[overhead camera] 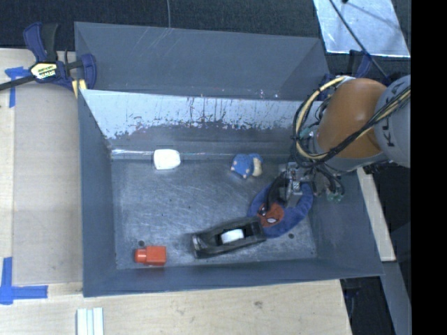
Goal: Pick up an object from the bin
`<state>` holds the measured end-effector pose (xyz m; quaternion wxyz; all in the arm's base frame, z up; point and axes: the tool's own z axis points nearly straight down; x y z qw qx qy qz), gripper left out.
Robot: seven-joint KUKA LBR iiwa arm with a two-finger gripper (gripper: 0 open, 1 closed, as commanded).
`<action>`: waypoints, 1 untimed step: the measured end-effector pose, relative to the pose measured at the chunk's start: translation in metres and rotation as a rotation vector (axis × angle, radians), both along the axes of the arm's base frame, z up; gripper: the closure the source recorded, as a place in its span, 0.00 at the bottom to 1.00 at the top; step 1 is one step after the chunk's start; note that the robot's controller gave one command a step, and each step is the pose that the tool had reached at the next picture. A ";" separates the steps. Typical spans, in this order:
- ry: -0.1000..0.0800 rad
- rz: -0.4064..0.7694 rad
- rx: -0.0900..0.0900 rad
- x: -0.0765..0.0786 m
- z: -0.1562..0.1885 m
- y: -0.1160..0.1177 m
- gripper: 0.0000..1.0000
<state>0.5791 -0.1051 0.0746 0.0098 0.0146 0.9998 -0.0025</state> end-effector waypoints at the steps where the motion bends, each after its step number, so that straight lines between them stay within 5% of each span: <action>1: 0.007 0.022 0.001 0.014 0.126 -0.028 1.00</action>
Offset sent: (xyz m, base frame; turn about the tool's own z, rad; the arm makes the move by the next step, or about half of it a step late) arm 0.0116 -0.0264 0.1200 -0.0249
